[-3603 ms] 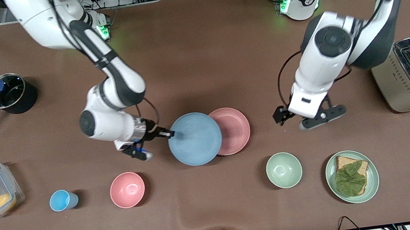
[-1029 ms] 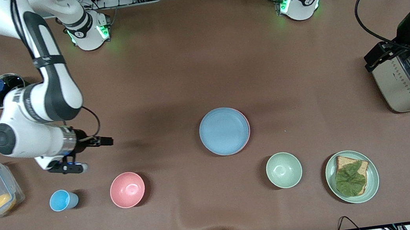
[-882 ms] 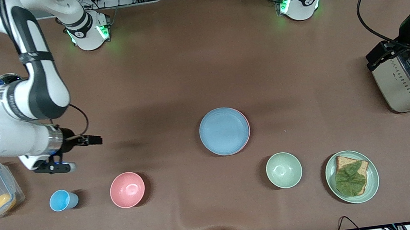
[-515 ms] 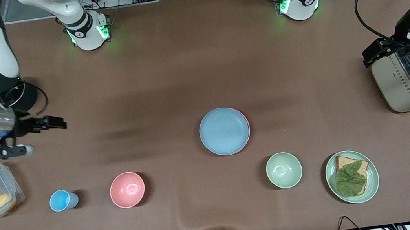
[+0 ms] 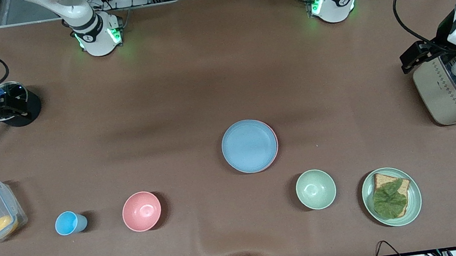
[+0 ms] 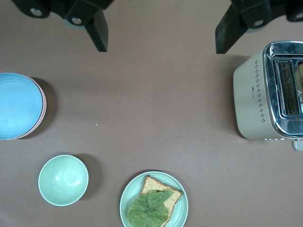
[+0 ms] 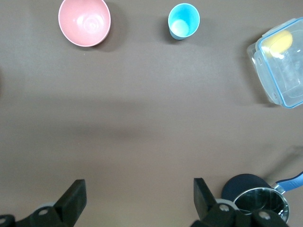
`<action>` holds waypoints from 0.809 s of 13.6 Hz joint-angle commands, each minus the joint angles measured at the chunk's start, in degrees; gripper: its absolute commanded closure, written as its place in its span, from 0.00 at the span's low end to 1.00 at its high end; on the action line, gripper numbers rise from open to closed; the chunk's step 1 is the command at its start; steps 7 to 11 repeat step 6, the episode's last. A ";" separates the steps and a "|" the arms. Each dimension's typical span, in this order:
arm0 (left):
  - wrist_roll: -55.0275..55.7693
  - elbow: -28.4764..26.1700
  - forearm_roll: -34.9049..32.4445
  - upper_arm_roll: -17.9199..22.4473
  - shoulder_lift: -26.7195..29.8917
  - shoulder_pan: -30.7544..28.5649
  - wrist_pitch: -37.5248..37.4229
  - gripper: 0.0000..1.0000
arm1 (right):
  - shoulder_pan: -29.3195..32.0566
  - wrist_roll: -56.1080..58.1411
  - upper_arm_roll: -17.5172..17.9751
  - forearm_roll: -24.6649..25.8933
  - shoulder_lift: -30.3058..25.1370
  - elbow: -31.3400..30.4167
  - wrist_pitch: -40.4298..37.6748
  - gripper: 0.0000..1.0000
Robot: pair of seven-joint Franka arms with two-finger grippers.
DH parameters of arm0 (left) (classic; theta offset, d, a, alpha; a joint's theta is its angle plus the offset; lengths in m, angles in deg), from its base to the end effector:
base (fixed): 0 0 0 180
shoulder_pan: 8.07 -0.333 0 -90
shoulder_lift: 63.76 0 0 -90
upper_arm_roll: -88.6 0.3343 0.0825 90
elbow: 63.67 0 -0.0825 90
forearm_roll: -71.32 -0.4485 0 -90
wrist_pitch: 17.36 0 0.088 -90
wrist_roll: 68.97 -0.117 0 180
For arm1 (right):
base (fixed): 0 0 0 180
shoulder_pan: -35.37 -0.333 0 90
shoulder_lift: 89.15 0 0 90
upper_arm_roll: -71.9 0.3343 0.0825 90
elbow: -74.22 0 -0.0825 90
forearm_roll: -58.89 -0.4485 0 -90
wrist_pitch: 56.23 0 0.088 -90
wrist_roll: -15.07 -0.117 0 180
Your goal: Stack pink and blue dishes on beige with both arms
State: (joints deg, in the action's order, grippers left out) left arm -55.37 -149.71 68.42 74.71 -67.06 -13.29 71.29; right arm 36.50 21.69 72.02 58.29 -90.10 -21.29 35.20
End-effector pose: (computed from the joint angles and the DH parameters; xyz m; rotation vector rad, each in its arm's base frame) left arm 0.6295 -0.0855 0.6327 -3.1005 -0.1354 0.0048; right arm 0.6120 -0.0096 0.5936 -3.1227 -0.1521 0.0841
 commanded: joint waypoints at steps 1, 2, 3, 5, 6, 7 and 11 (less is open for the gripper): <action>-1.29 0.35 1.23 0.00 0.58 -0.49 -1.64 0.00 | 1.50 1.46 1.11 1.39 -0.90 0.32 -0.63 0.00; -1.29 0.44 1.40 0.00 0.58 -0.50 -1.64 0.00 | 1.59 1.46 0.93 1.39 -0.90 0.59 -1.67 0.00; -1.29 0.96 2.27 0.26 0.58 -0.50 -1.64 0.00 | 1.59 1.29 0.85 1.39 -0.90 1.46 -2.38 0.00; -1.20 1.58 4.12 0.61 0.49 -0.58 -1.81 0.00 | 1.85 1.02 0.84 1.39 -0.90 2.08 -3.18 0.00; -1.12 1.58 3.69 0.61 0.49 -0.50 -1.82 0.00 | 2.11 1.20 0.84 1.39 -0.90 2.08 -3.44 0.00; -1.12 1.58 3.69 0.61 0.49 -0.50 -1.82 0.00 | 2.11 1.20 0.84 1.39 -0.90 2.08 -3.44 0.00; -1.12 1.58 3.69 0.61 0.49 -0.50 -1.82 0.00 | 2.11 1.20 0.84 1.39 -0.90 2.08 -3.44 0.00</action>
